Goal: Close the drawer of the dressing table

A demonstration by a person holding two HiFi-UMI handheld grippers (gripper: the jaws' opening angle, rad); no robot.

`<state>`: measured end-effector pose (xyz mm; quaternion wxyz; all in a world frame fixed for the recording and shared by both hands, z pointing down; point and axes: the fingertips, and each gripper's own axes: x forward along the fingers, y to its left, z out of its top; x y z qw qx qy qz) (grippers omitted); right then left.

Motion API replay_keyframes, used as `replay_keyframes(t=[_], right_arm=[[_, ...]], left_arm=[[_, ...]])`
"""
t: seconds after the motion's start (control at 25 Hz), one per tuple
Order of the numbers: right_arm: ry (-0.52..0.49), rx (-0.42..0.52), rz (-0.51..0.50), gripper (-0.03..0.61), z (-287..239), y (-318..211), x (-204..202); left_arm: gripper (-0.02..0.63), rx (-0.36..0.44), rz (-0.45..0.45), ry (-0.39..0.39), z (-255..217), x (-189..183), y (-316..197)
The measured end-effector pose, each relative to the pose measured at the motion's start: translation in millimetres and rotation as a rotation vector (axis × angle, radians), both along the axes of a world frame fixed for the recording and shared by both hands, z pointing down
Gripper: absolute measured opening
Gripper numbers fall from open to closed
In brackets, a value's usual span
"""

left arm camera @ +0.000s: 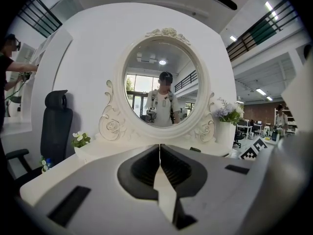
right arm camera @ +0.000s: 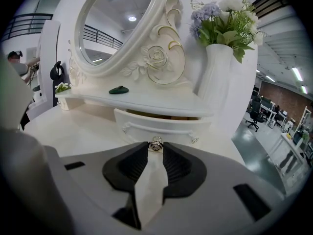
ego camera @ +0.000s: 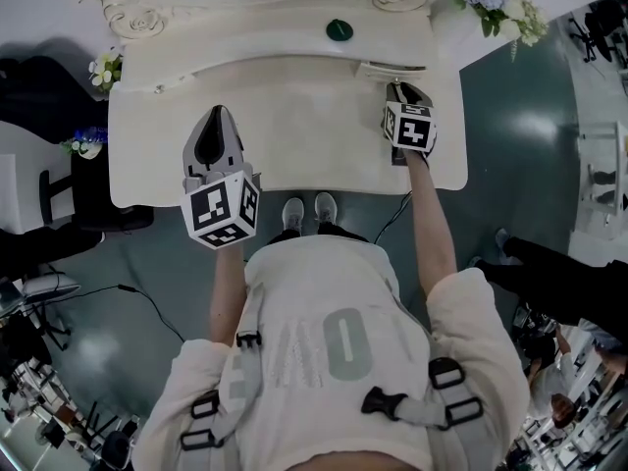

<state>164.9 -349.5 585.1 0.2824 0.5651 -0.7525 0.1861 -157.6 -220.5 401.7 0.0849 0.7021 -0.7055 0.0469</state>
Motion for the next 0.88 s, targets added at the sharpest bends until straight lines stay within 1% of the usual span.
replay_keyframes(t=[0.88], right_arm=[[0.008,0.009,-0.01,0.101,2,-26,-3]], left_arm=[[0.02,-0.014,-0.018,-0.008,5,-3,-5]])
